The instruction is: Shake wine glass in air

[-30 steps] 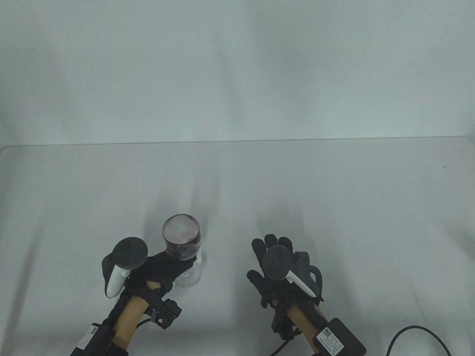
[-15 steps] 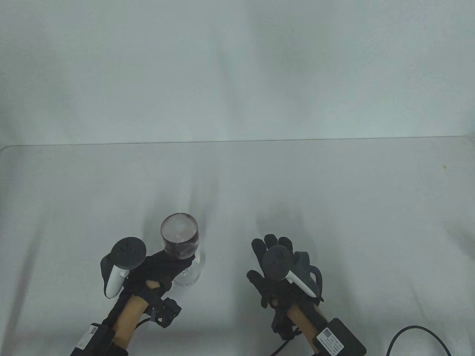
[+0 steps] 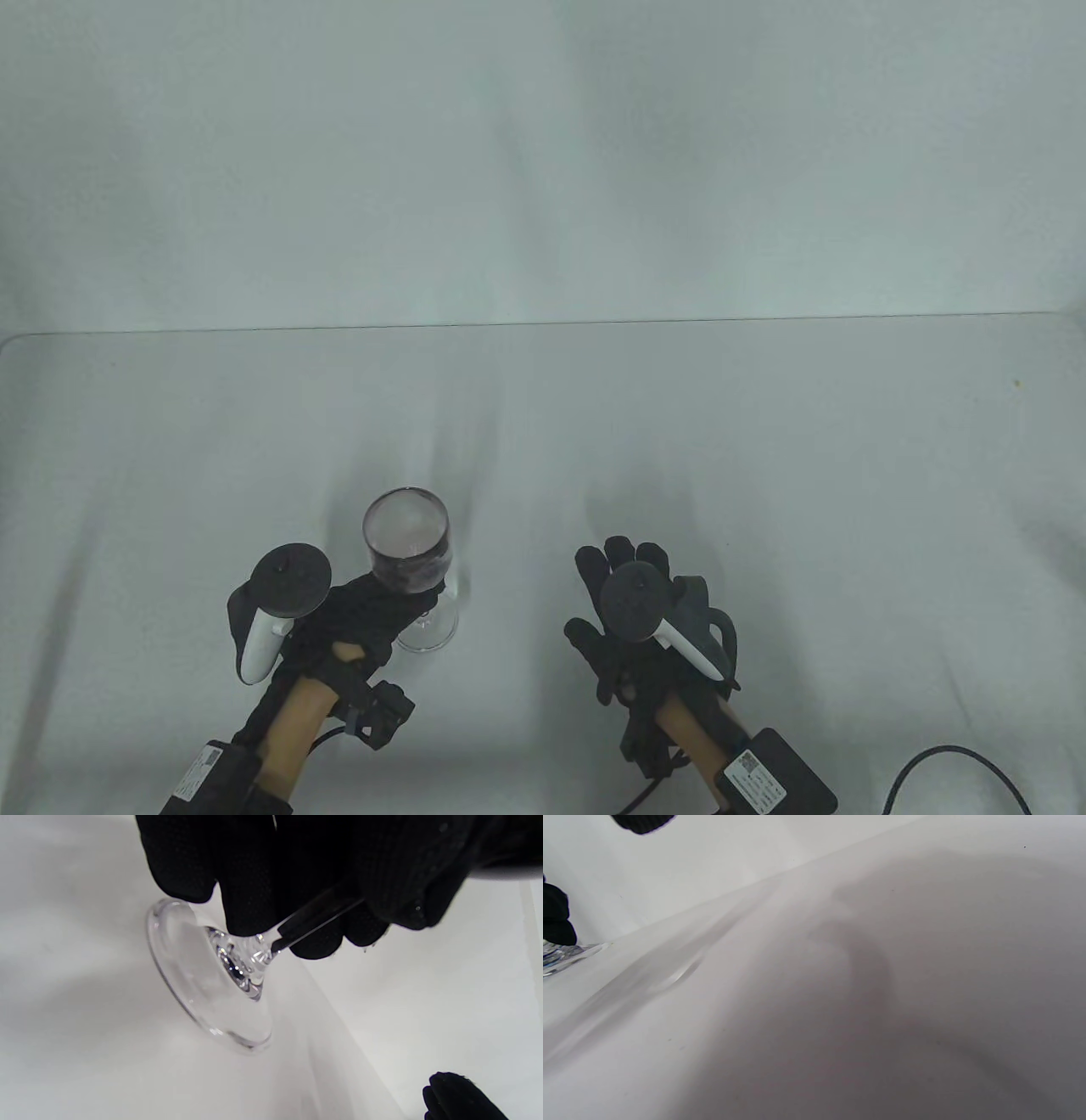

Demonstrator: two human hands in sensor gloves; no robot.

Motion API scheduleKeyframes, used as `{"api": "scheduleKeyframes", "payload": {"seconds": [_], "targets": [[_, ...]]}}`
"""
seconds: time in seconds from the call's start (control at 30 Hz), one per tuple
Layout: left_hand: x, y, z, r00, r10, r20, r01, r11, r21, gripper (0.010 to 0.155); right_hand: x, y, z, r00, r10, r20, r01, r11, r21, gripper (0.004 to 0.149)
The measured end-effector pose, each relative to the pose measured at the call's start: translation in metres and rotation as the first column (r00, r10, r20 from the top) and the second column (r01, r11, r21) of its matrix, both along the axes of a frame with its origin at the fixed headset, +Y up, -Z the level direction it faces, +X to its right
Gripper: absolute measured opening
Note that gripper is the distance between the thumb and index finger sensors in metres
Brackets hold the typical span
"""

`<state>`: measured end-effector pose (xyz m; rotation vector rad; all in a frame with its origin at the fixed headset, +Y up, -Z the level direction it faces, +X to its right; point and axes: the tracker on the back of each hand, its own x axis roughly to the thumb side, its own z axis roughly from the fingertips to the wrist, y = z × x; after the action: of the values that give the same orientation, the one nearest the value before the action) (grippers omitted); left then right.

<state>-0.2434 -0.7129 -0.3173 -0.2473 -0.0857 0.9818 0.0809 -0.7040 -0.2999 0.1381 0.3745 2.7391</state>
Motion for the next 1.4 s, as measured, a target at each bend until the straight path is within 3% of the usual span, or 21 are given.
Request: {"api": "scheduleKeyframes", "payload": {"seconds": [1.13, 1.4], "targets": [[0.0006, -0.0028, 0.0002, 1.000, -0.012, 0.007, 0.013, 1.000, -0.024, 0.043, 0.0003, -0.0001, 0.0000, 1.000, -0.002, 0.000, 0.002, 1.000, -0.012, 0.076], [-0.0021, -0.0033, 0.0006, 0.999, -0.006, -0.044, 0.006, 1.000, -0.002, 0.043, 0.0002, 0.0017, 0.0010, 1.000, -0.011, -0.010, 0.011, 1.000, 0.002, 0.076]]}}
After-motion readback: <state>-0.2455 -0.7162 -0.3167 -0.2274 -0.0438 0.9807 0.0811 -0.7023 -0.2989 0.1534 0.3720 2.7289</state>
